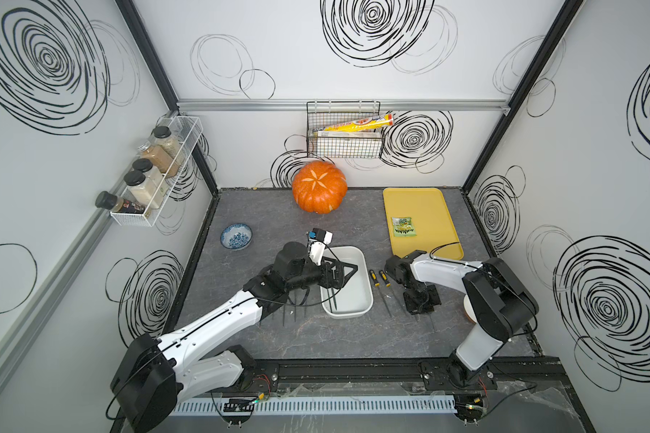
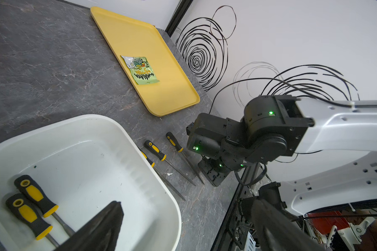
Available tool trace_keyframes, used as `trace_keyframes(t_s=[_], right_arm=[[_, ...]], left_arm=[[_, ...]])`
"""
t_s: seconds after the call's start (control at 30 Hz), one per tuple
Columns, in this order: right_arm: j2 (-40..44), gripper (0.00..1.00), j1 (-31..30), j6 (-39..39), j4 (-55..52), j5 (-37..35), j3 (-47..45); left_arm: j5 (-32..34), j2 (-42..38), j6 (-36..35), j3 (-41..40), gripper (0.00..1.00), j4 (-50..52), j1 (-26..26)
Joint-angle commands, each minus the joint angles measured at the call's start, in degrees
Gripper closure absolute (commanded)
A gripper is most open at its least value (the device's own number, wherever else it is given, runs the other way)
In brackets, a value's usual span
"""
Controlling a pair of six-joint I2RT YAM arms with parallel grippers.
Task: Take the file tool out of the storage box
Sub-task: Place the file tool at the center of the board.
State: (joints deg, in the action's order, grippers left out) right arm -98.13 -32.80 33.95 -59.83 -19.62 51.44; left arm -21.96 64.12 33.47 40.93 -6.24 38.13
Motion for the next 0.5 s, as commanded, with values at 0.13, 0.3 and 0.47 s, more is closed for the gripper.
trace_keyframes(t_s=[0.13, 0.3, 0.47], right_arm=[[-4.8, 1.0, 0.9, -3.6, -0.3, 2.2, 2.7], [-7.4, 0.99, 1.3, -4.2, -0.3, 1.6, 3.7], [-9.7, 0.94, 1.3, -4.6, 0.0, 1.3, 4.3]], left_arm=[[-0.4, 0.3, -0.1, 1.7, 0.01, -1.4, -0.3], [-0.6, 1.2, 0.0, 2.0, 0.01, -1.3, -0.3], [-0.9, 1.4, 0.0, 2.1, 0.01, -1.3, -0.3]])
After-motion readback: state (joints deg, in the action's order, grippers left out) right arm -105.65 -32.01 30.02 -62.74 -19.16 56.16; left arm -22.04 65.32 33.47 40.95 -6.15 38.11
